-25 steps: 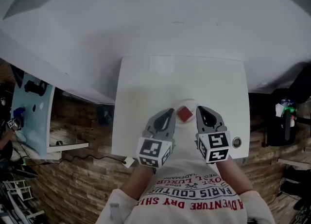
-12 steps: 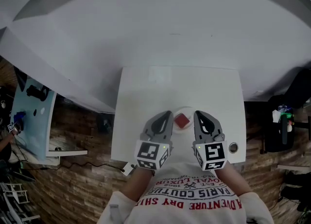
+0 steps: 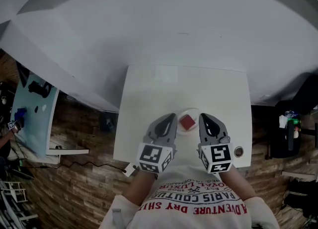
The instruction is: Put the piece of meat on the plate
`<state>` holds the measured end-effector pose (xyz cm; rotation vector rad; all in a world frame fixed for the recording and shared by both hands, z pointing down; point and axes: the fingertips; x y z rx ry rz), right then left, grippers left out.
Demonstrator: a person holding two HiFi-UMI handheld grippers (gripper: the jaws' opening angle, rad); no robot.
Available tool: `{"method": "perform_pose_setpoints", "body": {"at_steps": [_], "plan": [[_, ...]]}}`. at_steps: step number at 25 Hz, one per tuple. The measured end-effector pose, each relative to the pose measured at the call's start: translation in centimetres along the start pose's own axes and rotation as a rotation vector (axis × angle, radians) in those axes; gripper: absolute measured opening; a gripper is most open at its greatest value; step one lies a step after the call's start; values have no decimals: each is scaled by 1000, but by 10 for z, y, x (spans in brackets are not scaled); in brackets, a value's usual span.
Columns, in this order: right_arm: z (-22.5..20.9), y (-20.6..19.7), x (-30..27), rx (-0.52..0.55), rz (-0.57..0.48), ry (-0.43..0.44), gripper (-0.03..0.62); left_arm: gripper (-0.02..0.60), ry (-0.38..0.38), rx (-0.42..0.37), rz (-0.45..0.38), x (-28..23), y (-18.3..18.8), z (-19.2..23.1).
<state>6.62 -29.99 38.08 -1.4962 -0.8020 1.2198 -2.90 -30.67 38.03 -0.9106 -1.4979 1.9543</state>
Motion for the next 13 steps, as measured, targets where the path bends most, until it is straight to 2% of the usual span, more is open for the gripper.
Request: {"method": "perform_pose_setpoints", "body": {"at_steps": [8,13], "plan": [[8,2,0,91,-19,0,12,8,8,8,8,1,-4,2],[7,2,-2,86,-20,-2,12,6,4,4,13,-1,-4,3]]}}
Point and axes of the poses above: the fingertips, and each gripper's own axes: x backward along the fingers, z to its left, y out of its top, and after that the axes turned 3 degrees about -y, right-handed
